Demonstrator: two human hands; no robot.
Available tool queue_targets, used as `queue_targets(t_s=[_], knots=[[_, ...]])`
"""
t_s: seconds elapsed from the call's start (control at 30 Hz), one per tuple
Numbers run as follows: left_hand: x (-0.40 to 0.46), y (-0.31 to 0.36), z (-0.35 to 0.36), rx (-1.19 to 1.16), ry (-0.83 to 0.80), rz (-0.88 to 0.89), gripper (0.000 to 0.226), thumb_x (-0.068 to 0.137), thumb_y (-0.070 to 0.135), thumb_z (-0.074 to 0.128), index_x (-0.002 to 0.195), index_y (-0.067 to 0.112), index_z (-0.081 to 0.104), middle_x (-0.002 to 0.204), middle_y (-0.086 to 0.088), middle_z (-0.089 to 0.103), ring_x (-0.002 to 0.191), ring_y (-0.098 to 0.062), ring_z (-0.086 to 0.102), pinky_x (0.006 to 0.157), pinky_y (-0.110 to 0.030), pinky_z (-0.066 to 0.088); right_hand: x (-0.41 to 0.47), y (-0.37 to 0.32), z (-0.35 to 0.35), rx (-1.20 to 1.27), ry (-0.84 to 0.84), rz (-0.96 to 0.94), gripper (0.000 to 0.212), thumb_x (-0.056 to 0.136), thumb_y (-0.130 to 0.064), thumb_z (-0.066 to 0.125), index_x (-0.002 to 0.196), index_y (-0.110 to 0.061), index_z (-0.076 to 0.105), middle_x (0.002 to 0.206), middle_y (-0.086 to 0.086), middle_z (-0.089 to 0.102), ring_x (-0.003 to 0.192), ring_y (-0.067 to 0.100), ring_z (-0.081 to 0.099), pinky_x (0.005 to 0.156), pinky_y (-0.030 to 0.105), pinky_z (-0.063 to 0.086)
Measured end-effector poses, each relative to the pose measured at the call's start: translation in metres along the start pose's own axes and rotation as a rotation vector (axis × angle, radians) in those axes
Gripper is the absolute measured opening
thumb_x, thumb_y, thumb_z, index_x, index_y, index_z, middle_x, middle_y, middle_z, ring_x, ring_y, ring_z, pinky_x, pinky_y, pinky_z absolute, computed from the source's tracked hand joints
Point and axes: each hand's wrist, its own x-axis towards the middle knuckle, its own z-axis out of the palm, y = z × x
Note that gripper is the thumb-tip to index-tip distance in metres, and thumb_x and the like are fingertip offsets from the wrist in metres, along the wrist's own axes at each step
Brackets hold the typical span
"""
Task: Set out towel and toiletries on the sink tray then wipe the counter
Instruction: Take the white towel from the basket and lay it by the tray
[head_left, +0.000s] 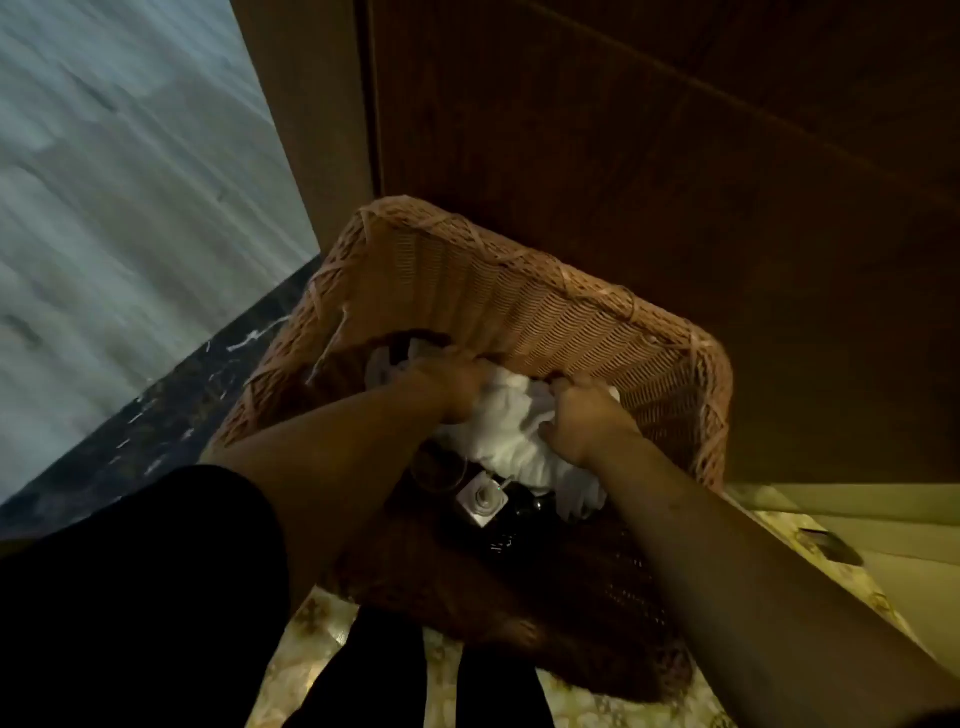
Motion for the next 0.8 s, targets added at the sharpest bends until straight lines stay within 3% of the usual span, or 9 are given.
queue_targets(t_s=[0.07, 0.2, 0.3, 0.37, 0.47, 0.63, 0.8], knots=[[0.01, 0.0, 0.002, 0.089, -0.015, -0.001, 0.071, 0.096, 0.032, 0.056, 0.155, 0.019, 0.019, 0.159, -0.007, 0.026, 0.146, -0.029, 0.024, 0.115, -0.053, 0.023, 0.017, 0.002, 0.005, -0.086, -0.014, 0.006, 0.059, 0.093, -0.041, 0.061, 0.142, -0.011, 0.046, 0.144, 0.015, 0.042, 0.134, 0.037, 0.038, 0.107, 0.047, 0.034], [0.039, -0.004, 0.017, 0.216, -0.069, 0.005, 0.076, 0.092, 0.042, 0.057, 0.155, 0.023, 0.019, 0.158, -0.008, 0.024, 0.145, -0.031, 0.027, 0.106, -0.059, 0.036, 0.045, 0.006, 0.019, -0.17, -0.072, 0.006, 0.067, 0.093, -0.048, 0.059, 0.147, -0.014, 0.041, 0.149, 0.011, 0.04, 0.136, 0.034, 0.036, 0.105, 0.048, 0.036], [0.054, -0.009, 0.031, 0.125, -0.011, 0.027, 0.075, 0.091, 0.043, 0.058, 0.154, 0.021, 0.024, 0.158, -0.01, 0.024, 0.145, -0.03, 0.027, 0.11, -0.056, 0.033, 0.062, 0.006, 0.03, -0.258, -0.075, 0.058, 0.07, 0.088, -0.051, 0.058, 0.146, -0.016, 0.043, 0.148, 0.009, 0.045, 0.136, 0.032, 0.037, 0.105, 0.048, 0.036], [0.059, -0.012, 0.043, 0.004, 0.108, 0.026, 0.07, 0.094, 0.041, 0.057, 0.153, 0.016, 0.027, 0.156, -0.011, 0.031, 0.14, -0.031, 0.036, 0.11, -0.051, 0.034, 0.071, 0.003, 0.038, -0.266, -0.097, 0.095, 0.067, 0.087, -0.048, 0.06, 0.145, -0.015, 0.046, 0.147, 0.008, 0.049, 0.136, 0.032, 0.038, 0.104, 0.047, 0.037], [0.064, -0.012, 0.052, -0.022, 0.128, -0.006, 0.062, 0.098, 0.041, 0.047, 0.149, 0.01, 0.029, 0.147, -0.013, 0.042, 0.13, -0.032, 0.047, 0.104, -0.047, 0.035, 0.084, 0.002, 0.047, -0.269, -0.107, 0.117, 0.057, 0.092, -0.042, 0.059, 0.143, -0.016, 0.05, 0.146, 0.008, 0.053, 0.138, 0.031, 0.041, 0.108, 0.046, 0.036], [0.075, -0.01, 0.048, -0.034, 0.041, -0.016, 0.049, 0.102, 0.026, 0.042, 0.148, 0.008, 0.036, 0.15, -0.016, 0.04, 0.138, -0.032, 0.038, 0.112, -0.044, 0.031, 0.091, 0.004, 0.05, -0.293, -0.137, 0.147, 0.063, 0.088, -0.05, 0.067, 0.14, -0.016, 0.054, 0.142, 0.008, 0.057, 0.134, 0.031, 0.047, 0.104, 0.045, 0.039], [0.072, -0.003, 0.05, 0.122, 0.049, -0.018, 0.047, 0.104, 0.02, 0.036, 0.15, 0.01, 0.032, 0.154, -0.014, 0.034, 0.143, -0.032, 0.03, 0.109, -0.046, 0.032, 0.087, 0.006, 0.053, -0.25, -0.092, 0.156, 0.043, 0.097, -0.042, 0.054, 0.132, -0.017, 0.06, 0.136, 0.01, 0.06, 0.129, 0.031, 0.048, 0.1, 0.044, 0.041]])
